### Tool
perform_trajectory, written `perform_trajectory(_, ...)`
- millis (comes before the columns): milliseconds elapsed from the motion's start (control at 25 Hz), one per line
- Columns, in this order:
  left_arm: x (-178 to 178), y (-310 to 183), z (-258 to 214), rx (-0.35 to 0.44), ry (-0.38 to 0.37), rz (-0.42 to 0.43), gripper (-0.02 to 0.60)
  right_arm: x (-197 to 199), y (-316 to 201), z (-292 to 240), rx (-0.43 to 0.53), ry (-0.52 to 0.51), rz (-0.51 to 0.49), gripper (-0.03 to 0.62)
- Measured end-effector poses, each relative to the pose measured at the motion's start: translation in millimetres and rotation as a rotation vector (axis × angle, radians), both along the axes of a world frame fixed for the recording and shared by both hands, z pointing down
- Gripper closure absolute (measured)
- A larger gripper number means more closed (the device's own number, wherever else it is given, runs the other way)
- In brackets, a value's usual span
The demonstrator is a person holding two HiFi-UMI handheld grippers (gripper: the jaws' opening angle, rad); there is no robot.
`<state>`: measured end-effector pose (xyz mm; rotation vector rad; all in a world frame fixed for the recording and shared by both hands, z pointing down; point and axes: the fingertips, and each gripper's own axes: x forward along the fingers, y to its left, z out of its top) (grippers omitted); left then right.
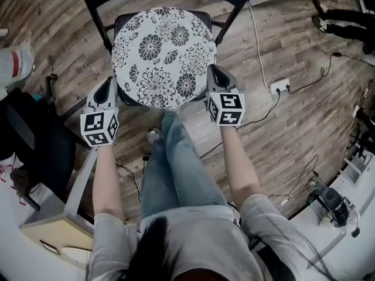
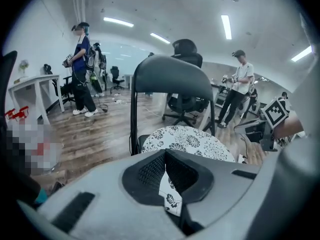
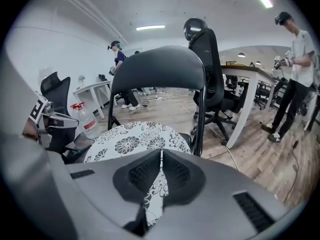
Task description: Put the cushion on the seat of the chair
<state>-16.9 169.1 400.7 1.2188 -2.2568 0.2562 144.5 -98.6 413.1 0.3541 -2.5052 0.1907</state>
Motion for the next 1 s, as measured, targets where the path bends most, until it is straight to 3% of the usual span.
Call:
perform_trajectory(200, 13.9, 4.6, -34.0, 0.056, -0.026, 0.005, 0.571, 8.6, 18.4, -35.0, 0.013, -0.056, 0.006, 0.574)
perform_trajectory(1000, 72.4, 27.3, -180.6, 0.147, -0.195, 0.068, 0.570, 53.4, 74.8, -178.9, 0.094, -0.210, -0.018, 0.574)
